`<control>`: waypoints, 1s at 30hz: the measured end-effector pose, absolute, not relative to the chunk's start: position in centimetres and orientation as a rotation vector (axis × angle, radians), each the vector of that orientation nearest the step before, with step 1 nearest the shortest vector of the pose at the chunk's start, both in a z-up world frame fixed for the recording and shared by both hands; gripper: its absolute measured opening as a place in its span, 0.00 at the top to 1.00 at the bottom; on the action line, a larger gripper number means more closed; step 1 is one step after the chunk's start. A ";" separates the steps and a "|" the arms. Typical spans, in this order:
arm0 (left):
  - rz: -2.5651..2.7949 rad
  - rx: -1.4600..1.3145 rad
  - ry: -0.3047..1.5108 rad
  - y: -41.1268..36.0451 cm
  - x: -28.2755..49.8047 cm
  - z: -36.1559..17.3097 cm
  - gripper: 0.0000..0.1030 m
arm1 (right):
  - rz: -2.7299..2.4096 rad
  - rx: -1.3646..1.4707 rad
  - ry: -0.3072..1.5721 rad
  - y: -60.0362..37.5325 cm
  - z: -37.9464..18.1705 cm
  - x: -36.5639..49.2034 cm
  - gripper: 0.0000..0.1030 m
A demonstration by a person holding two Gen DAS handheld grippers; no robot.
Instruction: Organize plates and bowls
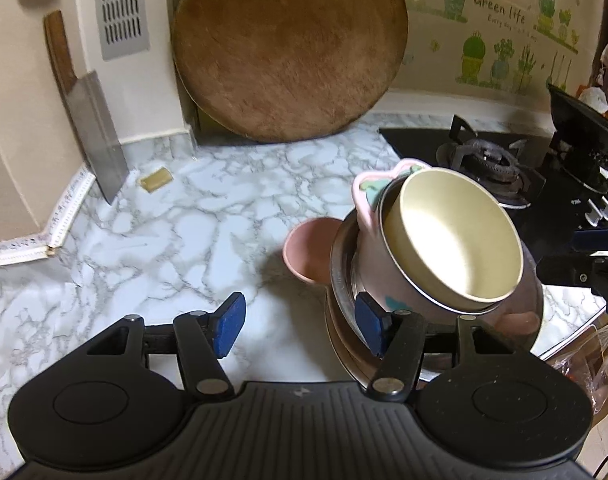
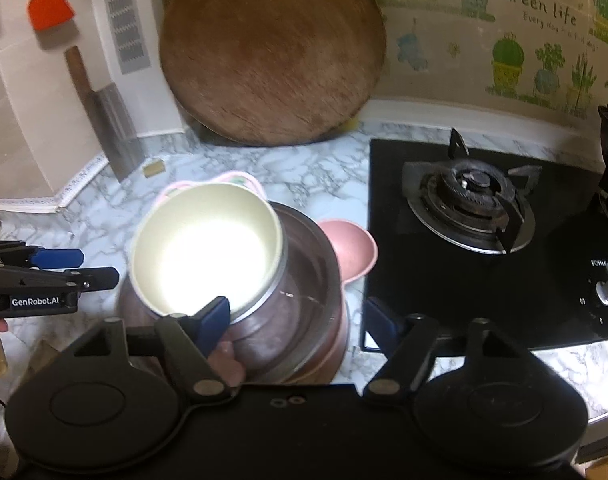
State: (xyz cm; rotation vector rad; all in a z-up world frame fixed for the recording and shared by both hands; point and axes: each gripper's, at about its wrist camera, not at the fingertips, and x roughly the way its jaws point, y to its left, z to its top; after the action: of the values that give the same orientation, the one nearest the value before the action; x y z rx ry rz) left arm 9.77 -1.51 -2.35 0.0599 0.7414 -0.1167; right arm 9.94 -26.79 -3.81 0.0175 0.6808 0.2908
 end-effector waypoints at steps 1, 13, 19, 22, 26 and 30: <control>-0.118 0.056 0.732 -1.4 9.3 -2.0 0.37 | 0.295 0.018 0.670 -26.6 -3.6 9.6 0.21; -0.142 0.041 0.668 -0.8 5.3 -0.5 0.25 | 0.343 0.050 0.572 -25.2 -1.6 6.7 0.04; -0.145 0.045 0.627 -0.8 3.8 0.0 0.09 | 0.363 0.080 0.525 -25.2 -1.4 5.2 0.00; -0.142 0.046 0.598 -0.5 3.1 0.2 0.07 | 0.358 0.084 0.501 -25.1 -1.2 4.4 0.00; -0.148 0.010 0.577 0.1 2.5 0.6 0.03 | 0.326 0.096 0.481 -25.0 -1.0 3.6 0.00; -0.152 -0.025 0.586 0.5 2.3 0.8 0.00 | 0.297 0.095 0.463 -24.7 -0.7 3.0 0.00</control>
State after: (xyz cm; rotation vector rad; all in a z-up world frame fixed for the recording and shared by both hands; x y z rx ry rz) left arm 2.26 0.52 0.84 -0.0250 0.5863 -0.1517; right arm 3.00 -24.72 -0.67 0.0954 0.4630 0.2972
